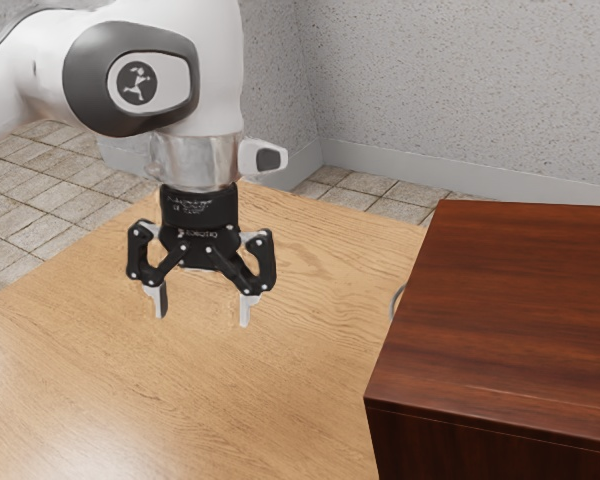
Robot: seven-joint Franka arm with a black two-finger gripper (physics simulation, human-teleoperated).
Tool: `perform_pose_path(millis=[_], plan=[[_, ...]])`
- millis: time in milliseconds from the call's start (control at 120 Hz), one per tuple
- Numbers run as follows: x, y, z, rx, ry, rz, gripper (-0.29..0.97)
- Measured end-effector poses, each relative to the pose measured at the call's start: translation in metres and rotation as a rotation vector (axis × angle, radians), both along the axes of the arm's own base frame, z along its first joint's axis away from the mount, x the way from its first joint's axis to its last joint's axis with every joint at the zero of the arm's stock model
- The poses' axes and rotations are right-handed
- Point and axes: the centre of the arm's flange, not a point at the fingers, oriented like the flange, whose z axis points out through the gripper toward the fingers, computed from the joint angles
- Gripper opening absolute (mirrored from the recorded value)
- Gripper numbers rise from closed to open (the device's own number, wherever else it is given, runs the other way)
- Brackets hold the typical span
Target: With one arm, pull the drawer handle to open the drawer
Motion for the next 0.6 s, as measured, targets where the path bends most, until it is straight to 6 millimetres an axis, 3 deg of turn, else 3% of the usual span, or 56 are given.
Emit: perform_pose_path(millis=[83, 192, 292, 358, 433, 533, 600], plan=[[0.007, -0.038, 0.006, 0.018, -0.108, 0.060, 0.68], [0.001, -0.085, 0.020, 0.012, -0.206, 0.121, 0.68], [-0.003, -0.101, 0.025, 0.019, -0.239, 0.203, 0.68], [0.004, -0.087, 0.026, 0.032, -0.251, 0.297, 0.68], [0.017, -0.054, 0.023, 0.047, -0.254, 0.425, 0.68], [0.032, 0.001, -0.017, 0.071, -0.238, 0.562, 0.68], [0.037, 0.026, -0.022, 0.062, -0.277, 0.594, 0.68]])
